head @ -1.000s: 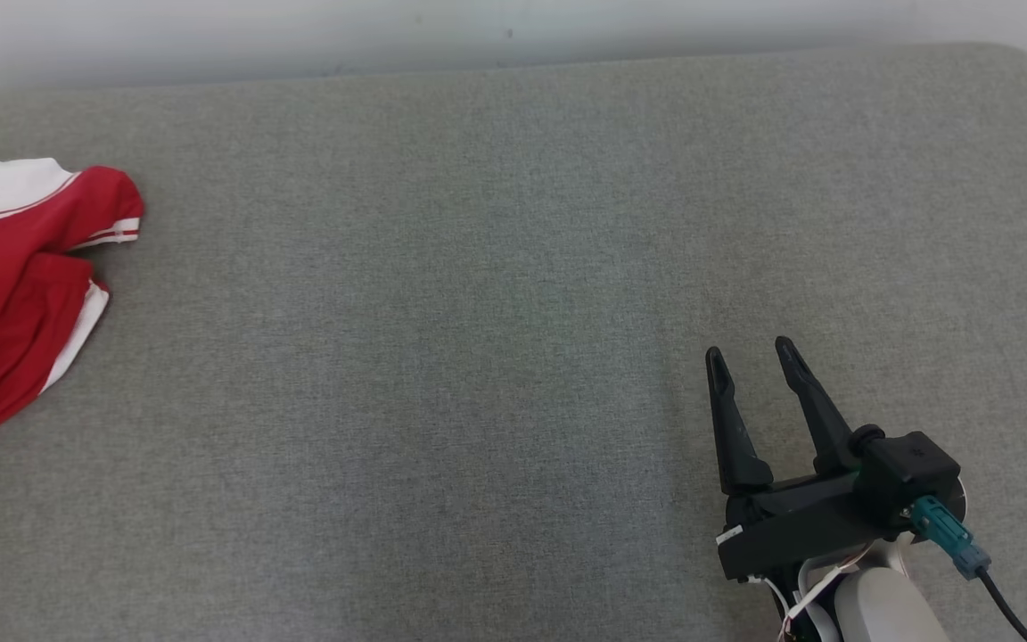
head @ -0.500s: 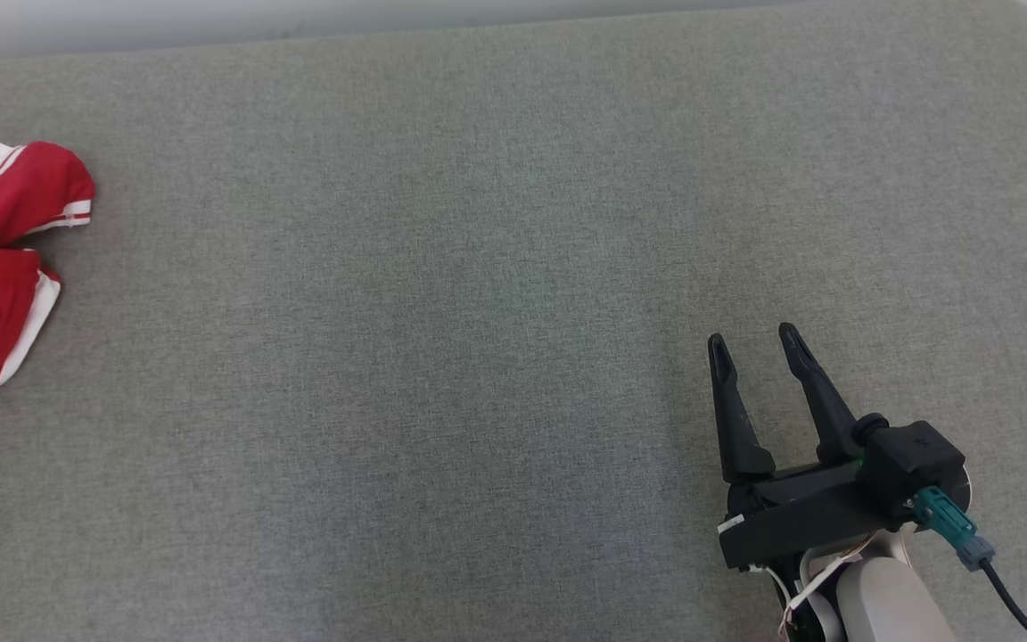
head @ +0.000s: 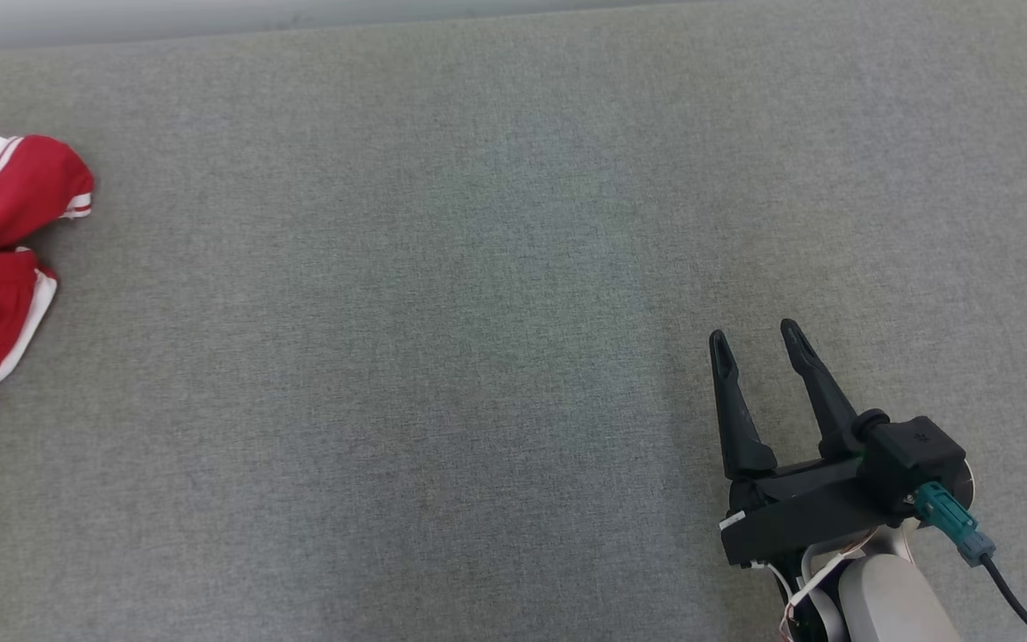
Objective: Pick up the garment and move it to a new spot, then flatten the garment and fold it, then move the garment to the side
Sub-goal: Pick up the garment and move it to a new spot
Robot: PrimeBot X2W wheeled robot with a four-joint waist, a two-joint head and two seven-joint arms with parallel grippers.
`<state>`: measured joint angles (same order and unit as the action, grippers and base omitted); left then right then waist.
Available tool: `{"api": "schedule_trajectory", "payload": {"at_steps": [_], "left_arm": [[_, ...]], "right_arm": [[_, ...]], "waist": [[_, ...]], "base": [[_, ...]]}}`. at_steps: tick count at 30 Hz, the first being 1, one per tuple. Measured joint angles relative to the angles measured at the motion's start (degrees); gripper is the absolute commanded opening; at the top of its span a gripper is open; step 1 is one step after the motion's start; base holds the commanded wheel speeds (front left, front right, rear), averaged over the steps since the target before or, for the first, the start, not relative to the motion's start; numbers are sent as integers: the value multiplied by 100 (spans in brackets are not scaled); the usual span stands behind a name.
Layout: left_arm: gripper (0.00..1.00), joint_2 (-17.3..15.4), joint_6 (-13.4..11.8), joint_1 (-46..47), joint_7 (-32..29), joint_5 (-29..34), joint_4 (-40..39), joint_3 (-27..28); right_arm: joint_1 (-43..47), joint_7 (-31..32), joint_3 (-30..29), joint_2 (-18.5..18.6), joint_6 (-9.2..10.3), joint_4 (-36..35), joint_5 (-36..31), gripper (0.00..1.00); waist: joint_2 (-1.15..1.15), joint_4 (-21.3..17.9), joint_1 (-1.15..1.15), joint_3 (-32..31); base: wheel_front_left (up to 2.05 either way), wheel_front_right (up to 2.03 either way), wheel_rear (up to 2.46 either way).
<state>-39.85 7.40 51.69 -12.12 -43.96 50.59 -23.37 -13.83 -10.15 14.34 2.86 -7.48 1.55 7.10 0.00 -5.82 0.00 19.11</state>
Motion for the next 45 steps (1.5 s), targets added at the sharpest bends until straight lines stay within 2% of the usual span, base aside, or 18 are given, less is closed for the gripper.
{"api": "schedule_trajectory", "payload": {"at_steps": [12, 18, 25, 30, 34, 41, 45], "left_arm": [[0, -226, 1, 454, 1072, -94, -595, -559], [0, -298, 1, 767, 1276, -74, -1131, -847], [0, -303, 1, 1079, 1287, -68, -2063, -1105], [0, -244, 1, 1248, 1158, -45, -2854, -1217], [0, -141, -4, 1254, 926, -268, -3539, -1247], [0, -102, -175, 1254, 647, -287, -4657, -1355], [0, 25, -313, 1123, 606, -291, -5204, -1468]], "right_arm": [[40, -1, -1, -1, 0, 116, 55, 100], [96, -33, 52, -1, 0, 178, 165, 100], [109, -82, 74, -1, 0, 226, 207, 100], [120, -133, 76, -1, 0, 267, 263, 100], [120, -199, 94, 0, 0, 321, 324, 100], [116, -294, 97, 0, 0, 376, 391, 100], [115, -347, 120, 0, 0, 438, 452, 100]], "waist": [[0, 189, 0, -390], [0, 276, 0, -638], [0, 234, -1, -807], [0, 86, -1, -853], [0, -76, -1, -875], [0, -418, 0, -877], [0, -604, -1, -866]], "base": [[0, 0, 0], [0, 0, 0], [0, 0, 0], [0, 0, 0], [0, 0, 0], [0, 0, 0], [0, 0, 0]]}}
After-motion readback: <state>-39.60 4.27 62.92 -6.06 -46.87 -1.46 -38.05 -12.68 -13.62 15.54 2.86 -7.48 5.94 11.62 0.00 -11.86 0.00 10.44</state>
